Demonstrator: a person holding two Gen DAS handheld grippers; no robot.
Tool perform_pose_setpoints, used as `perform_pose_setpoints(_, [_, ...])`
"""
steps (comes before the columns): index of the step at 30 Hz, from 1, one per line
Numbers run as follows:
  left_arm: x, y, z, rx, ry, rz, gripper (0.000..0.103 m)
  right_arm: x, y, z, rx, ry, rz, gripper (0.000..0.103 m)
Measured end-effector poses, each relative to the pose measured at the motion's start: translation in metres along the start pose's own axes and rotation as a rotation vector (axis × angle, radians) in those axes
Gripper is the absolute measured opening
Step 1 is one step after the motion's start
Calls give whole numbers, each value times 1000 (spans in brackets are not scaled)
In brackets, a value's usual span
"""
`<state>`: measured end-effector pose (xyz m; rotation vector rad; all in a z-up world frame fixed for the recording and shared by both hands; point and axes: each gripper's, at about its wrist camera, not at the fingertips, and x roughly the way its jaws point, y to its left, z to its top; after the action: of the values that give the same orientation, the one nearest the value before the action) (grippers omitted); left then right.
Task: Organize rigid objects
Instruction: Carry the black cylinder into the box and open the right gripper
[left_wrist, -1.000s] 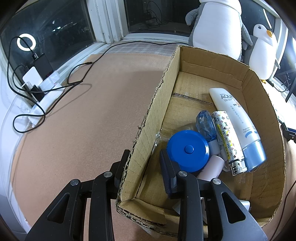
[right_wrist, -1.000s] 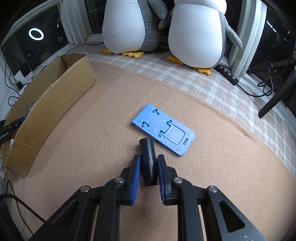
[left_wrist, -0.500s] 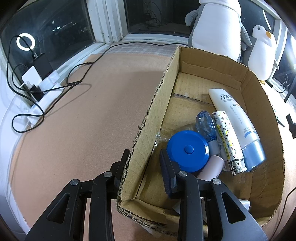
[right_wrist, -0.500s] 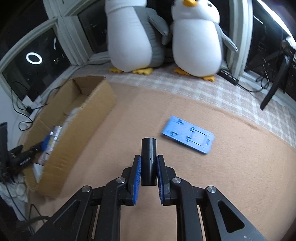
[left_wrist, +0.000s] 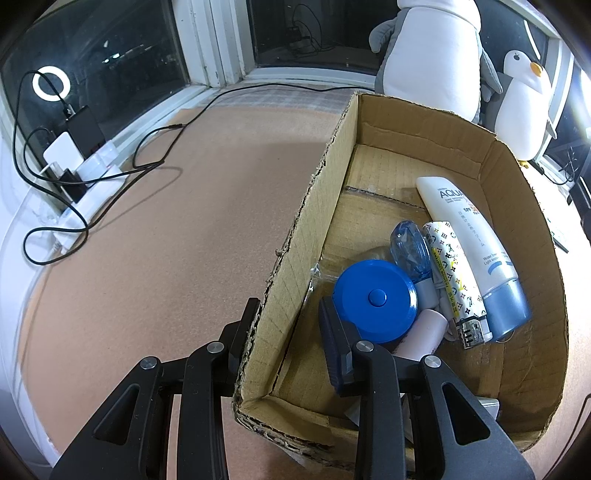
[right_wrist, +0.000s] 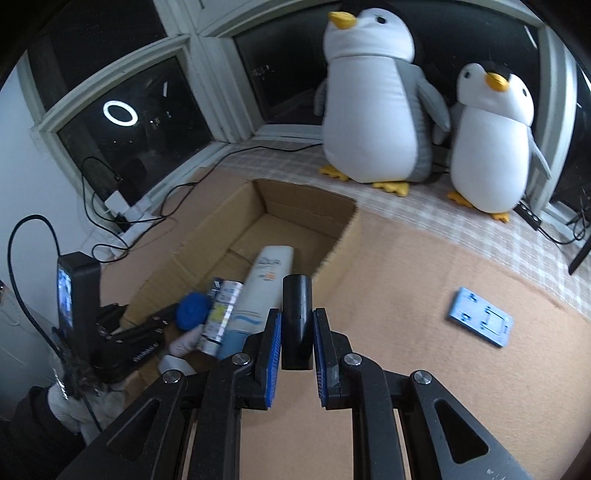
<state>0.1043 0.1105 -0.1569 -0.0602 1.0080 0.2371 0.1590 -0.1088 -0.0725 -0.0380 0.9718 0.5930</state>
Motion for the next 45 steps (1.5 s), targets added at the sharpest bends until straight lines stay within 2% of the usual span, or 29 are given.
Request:
perform_pose_setpoints(10, [1,-2,1,-2,0,-1,29,26,42,6,-40,21,29,15])
perform_pose_setpoints(27, [1,-3,1,-5,0,-1,29,43,62,6,-86,39,22,15])
perform_pose_setpoints(28, [1,-4,2,-5,-1,-1,29,42,62,6,-86,33,23,17])
perform_pose_setpoints(30, [1,-4,2,-6,-1,-1,29,41,62,7,-81,26,29,35])
perform_pose_setpoints(31, [1,-5,2,-6,-1,-1,29,40,61,7,-77,15,31,47])
perform_pose_setpoints(32, [1,-5,2,-7,-1,-1,29,38,61,6,-76,2,32,53])
perform_pose_setpoints(45, [1,-5,1,-7,-1,-1,29,33,55,7,-83,-13,30,59])
